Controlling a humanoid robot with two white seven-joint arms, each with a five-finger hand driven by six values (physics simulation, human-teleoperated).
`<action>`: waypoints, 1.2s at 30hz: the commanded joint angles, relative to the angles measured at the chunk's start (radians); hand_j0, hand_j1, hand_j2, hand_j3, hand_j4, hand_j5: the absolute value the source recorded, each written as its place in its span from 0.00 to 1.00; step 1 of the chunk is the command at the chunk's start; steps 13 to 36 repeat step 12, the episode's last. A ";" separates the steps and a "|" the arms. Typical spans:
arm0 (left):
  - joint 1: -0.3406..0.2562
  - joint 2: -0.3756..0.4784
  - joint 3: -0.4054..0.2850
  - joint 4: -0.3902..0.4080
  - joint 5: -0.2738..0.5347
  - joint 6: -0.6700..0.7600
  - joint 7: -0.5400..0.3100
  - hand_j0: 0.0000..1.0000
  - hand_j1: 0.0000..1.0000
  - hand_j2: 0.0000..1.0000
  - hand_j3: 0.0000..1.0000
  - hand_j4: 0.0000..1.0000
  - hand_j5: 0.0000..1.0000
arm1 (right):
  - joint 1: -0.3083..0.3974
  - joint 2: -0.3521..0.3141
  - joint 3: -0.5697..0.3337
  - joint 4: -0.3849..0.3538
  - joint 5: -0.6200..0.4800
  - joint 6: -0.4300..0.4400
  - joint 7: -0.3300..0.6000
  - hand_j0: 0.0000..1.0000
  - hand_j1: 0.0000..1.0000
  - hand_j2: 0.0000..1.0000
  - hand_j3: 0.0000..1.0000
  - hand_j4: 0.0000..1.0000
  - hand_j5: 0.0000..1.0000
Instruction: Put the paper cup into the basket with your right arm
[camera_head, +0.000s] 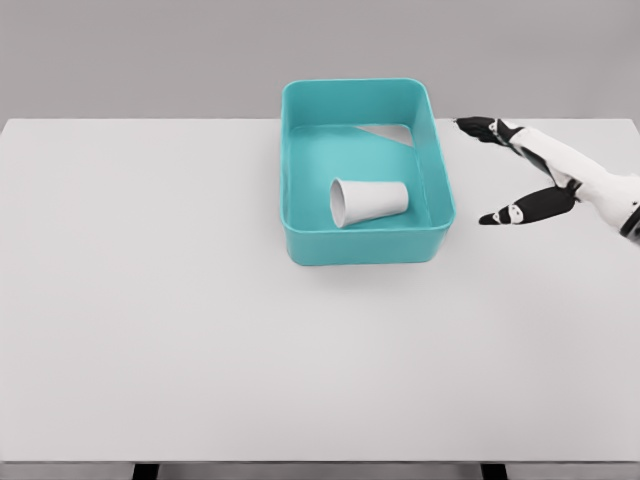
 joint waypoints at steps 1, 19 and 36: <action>0.000 0.000 -0.001 0.000 0.000 0.000 0.000 1.00 1.00 1.00 1.00 1.00 1.00 | 0.000 -0.008 -0.053 -0.015 -0.025 -0.023 -0.001 1.00 1.00 1.00 1.00 1.00 1.00; 0.000 0.000 0.000 0.000 0.000 0.000 0.000 1.00 1.00 1.00 1.00 1.00 1.00 | 0.041 -0.006 -0.059 -0.013 -0.022 -0.023 -0.001 1.00 1.00 1.00 1.00 1.00 1.00; 0.000 0.000 0.000 0.000 0.000 0.000 0.000 1.00 1.00 1.00 1.00 1.00 1.00 | 0.041 -0.006 -0.059 -0.013 -0.022 -0.023 -0.001 1.00 1.00 1.00 1.00 1.00 1.00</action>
